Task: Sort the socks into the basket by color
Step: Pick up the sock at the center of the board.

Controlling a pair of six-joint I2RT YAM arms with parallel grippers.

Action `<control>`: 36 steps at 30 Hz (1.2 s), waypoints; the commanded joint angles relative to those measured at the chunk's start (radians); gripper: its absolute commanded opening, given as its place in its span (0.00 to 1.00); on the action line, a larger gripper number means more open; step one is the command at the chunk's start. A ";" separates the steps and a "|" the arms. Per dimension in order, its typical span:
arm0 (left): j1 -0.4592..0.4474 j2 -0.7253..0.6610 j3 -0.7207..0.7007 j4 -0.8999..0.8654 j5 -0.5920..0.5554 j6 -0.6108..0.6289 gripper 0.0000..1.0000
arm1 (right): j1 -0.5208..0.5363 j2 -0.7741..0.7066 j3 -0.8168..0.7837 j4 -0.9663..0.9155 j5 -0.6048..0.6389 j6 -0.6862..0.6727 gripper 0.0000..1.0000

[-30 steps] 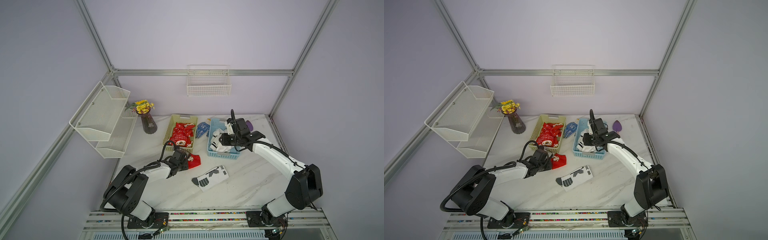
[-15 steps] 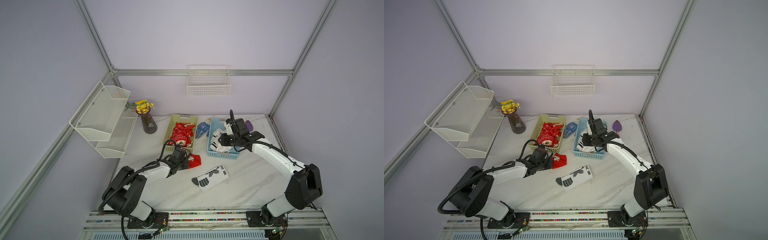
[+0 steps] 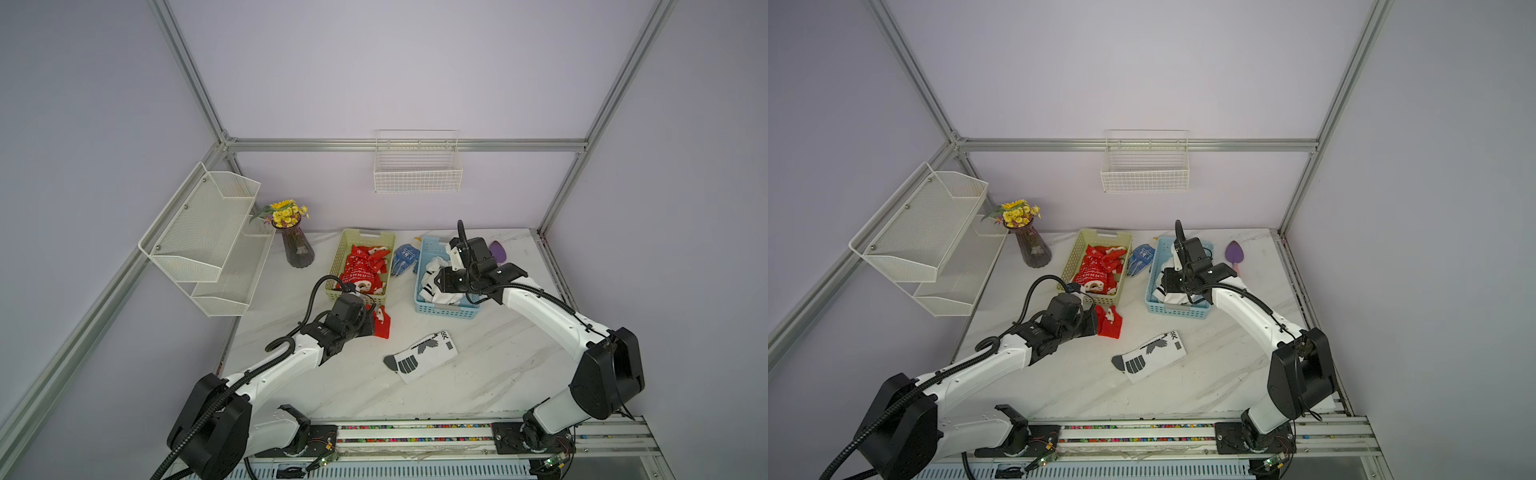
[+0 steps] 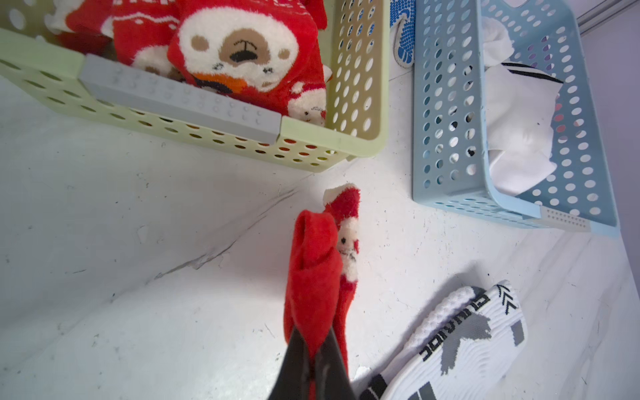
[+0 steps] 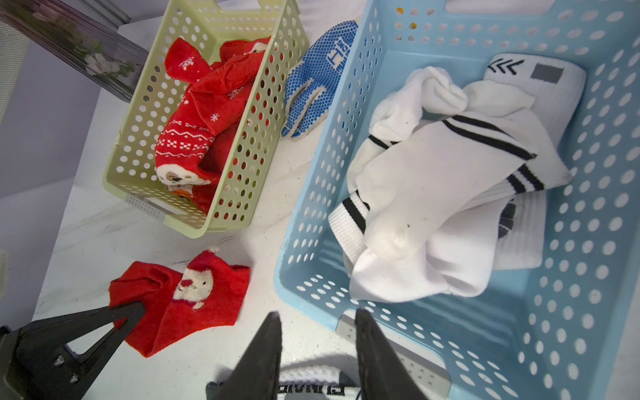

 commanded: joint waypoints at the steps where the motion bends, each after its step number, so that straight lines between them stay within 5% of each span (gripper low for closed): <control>1: -0.007 -0.034 0.060 -0.039 -0.004 0.024 0.01 | 0.007 -0.001 -0.003 0.037 -0.005 0.010 0.39; 36: -0.016 0.007 0.370 -0.193 0.020 0.215 0.01 | 0.007 -0.016 -0.016 0.036 0.007 0.014 0.39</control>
